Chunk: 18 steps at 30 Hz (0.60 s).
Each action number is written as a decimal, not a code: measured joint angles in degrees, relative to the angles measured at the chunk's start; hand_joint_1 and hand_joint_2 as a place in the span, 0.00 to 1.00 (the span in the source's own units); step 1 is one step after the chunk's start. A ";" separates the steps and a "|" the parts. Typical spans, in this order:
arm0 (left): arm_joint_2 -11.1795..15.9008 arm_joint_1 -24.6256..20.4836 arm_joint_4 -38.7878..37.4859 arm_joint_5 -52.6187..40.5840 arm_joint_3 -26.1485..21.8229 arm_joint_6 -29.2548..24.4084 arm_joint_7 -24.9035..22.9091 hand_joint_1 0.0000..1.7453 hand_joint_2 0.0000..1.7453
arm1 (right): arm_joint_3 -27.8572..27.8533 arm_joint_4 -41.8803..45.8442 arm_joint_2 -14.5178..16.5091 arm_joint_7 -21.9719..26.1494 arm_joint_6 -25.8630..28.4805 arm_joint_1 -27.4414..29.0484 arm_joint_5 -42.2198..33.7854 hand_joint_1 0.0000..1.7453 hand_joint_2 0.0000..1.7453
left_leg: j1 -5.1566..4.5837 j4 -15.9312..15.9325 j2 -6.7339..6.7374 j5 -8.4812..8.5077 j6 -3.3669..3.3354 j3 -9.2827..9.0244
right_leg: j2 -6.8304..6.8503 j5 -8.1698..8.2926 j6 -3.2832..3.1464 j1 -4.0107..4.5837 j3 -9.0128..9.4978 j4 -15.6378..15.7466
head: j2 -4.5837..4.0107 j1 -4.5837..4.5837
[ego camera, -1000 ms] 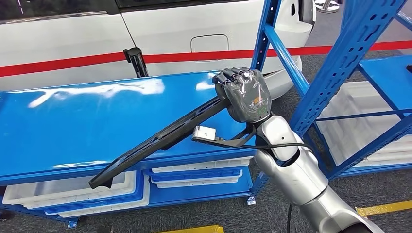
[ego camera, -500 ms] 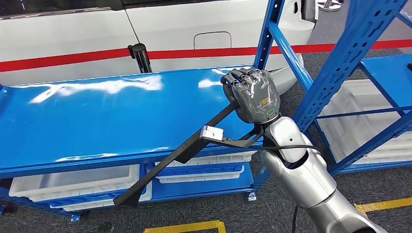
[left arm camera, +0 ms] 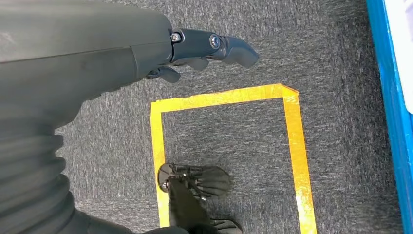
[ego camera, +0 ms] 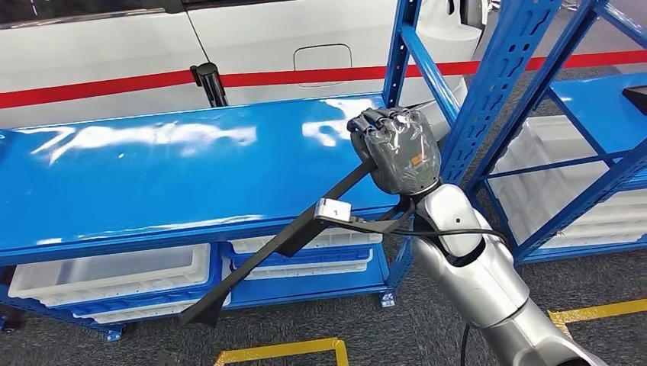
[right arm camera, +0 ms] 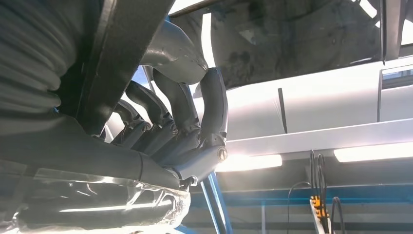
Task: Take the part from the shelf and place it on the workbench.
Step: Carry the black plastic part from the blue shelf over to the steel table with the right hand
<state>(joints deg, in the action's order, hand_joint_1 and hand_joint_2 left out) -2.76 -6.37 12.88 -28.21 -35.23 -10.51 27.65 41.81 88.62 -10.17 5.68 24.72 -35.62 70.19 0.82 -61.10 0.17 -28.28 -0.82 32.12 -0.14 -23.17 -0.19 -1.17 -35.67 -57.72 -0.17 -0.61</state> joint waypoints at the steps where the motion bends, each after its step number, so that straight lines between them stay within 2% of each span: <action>1: 0.05 -0.06 0.01 -0.01 0.01 -0.01 -0.02 0.00 1.00 | -0.11 0.05 0.04 0.00 0.00 0.02 0.04 1.00 1.00 | -0.30 1.90 -0.06 0.45 -0.39 -1.05 | 0.05 0.27 0.27 -0.02 -0.09 0.04 | 0.00 -0.07; 3: 0.14 -0.10 0.02 0.00 0.01 -0.02 -0.03 0.00 1.00 | -0.21 0.13 0.08 0.01 0.00 0.15 0.09 1.00 1.00 | -0.80 2.63 -0.08 1.04 -1.03 -0.97 | 0.19 0.96 1.04 -0.13 -0.20 0.40 | 0.00 -0.20; 5: 0.10 -0.13 0.02 0.07 0.00 -0.01 -0.05 0.00 1.00 | -0.33 0.23 -0.02 0.04 -0.01 0.31 0.15 1.00 1.00 | -0.67 4.18 0.08 2.62 -1.58 -0.89 | 0.27 0.88 1.58 0.21 -0.85 0.24 | 0.00 -0.15; 6: 0.02 -0.22 0.02 0.09 -0.01 0.02 -0.05 0.00 1.00 | -0.41 0.30 -0.09 0.10 -0.02 0.33 0.17 1.00 1.00 | -0.56 5.03 0.24 3.67 -1.93 -0.65 | 0.25 -0.32 1.42 0.42 -1.71 -0.93 | 0.00 -0.01; 7: -0.09 -0.31 0.02 0.12 -0.01 0.04 -0.05 0.00 1.00 | -0.47 0.32 -0.18 0.15 -0.05 0.35 0.18 1.00 1.00 | -0.47 5.75 0.39 4.60 -2.11 -0.26 | 0.23 -2.26 1.04 0.60 -2.83 -3.17 | 0.00 0.21; 9: -0.22 -0.43 0.02 0.15 -0.02 0.07 -0.06 0.00 1.00 | -0.54 0.36 -0.28 0.28 -0.12 0.46 0.17 1.00 1.00 | -0.66 5.91 0.51 5.88 -2.42 1.21 | 0.18 -6.85 0.50 0.45 -5.29 -10.30 | 0.00 0.61; 10: -0.28 -0.42 0.02 0.17 -0.02 0.05 -0.06 0.00 1.00 | -0.56 0.36 -0.34 0.33 -0.15 0.55 0.17 1.00 1.00 | -0.74 5.89 0.51 6.41 -2.34 2.01 | 0.18 -8.12 0.70 0.38 -5.97 -13.59 | 0.00 0.73; 11: -0.36 -0.41 0.01 0.17 -0.02 0.02 -0.07 0.00 1.00 | -0.59 0.36 -0.41 0.39 -0.17 0.64 0.17 1.00 1.00 | -0.77 5.85 0.52 7.02 -2.25 2.80 | 0.18 -8.46 1.20 0.25 -5.97 -15.60 | 0.00 0.75; 12: -0.46 -0.41 0.01 0.16 -0.03 -0.03 -0.07 0.00 1.00 | -0.61 0.36 -0.48 0.46 -0.20 0.71 0.17 1.00 1.00 | -0.74 5.80 0.53 7.60 -2.08 3.60 | 0.19 -7.82 1.91 0.11 -4.91 -15.55 | 0.00 0.77; 13: -0.54 -0.41 0.01 0.16 -0.03 -0.07 -0.08 0.00 1.00 | -0.65 0.36 -0.53 0.50 -0.22 0.72 0.16 1.00 1.00 | -0.69 5.67 0.52 8.15 -1.82 4.38 | 0.21 -6.66 2.63 -0.10 -2.69 -13.27 | 0.00 0.77; 14: -0.59 -0.42 0.02 0.15 -0.03 -0.10 -0.08 0.00 1.00 | -0.70 0.36 -0.55 0.54 -0.23 0.69 0.15 1.00 1.00 | -0.68 5.42 0.51 8.63 -1.50 5.11 | 0.26 -5.81 3.16 -0.36 0.30 -9.48 | 0.00 0.79; 15: -0.62 -0.43 0.02 0.14 -0.02 -0.14 -0.09 0.00 1.00 | -0.74 0.37 -0.50 0.57 -0.24 0.63 0.13 1.00 1.00 | -0.75 5.04 0.50 9.03 -1.15 5.87 | 0.22 -5.65 3.35 -0.41 3.52 -5.05 | 0.00 0.82; 16: -0.62 -0.44 0.02 0.14 -0.02 -0.17 -0.08 0.00 1.00 | -0.79 0.37 -0.46 0.58 -0.24 0.56 0.10 1.00 1.00 | -0.86 4.67 0.49 9.44 -0.80 6.47 | 0.17 -5.87 3.19 -0.44 5.71 -1.59 | 0.00 0.72; 17: -0.61 -0.44 0.02 0.13 -0.02 -0.22 -0.08 0.00 1.00 | -0.83 0.36 -0.44 0.59 -0.25 0.51 0.07 1.00 1.00 | -0.95 4.38 0.46 9.84 -0.54 6.92 | 0.10 -6.31 2.79 -0.37 6.90 0.51 | 0.00 0.68; 18: -0.61 -0.36 0.01 0.13 -0.02 -0.27 -0.08 0.00 1.00 | -0.84 0.33 -0.42 0.61 -0.26 0.49 0.04 1.00 1.00 | -0.93 4.26 0.45 10.30 -0.29 7.28 | 0.02 -6.46 2.29 -0.21 7.14 1.32 | 0.00 0.59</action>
<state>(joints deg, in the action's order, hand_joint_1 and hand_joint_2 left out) -3.37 -6.74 12.89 -28.09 -35.25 -10.78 27.57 40.98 88.95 -10.60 6.28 24.46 -35.14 70.23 -0.11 -56.85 0.62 -17.98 -1.11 39.40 -0.12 -29.63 2.11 -1.38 -28.53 -56.40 -0.17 -0.02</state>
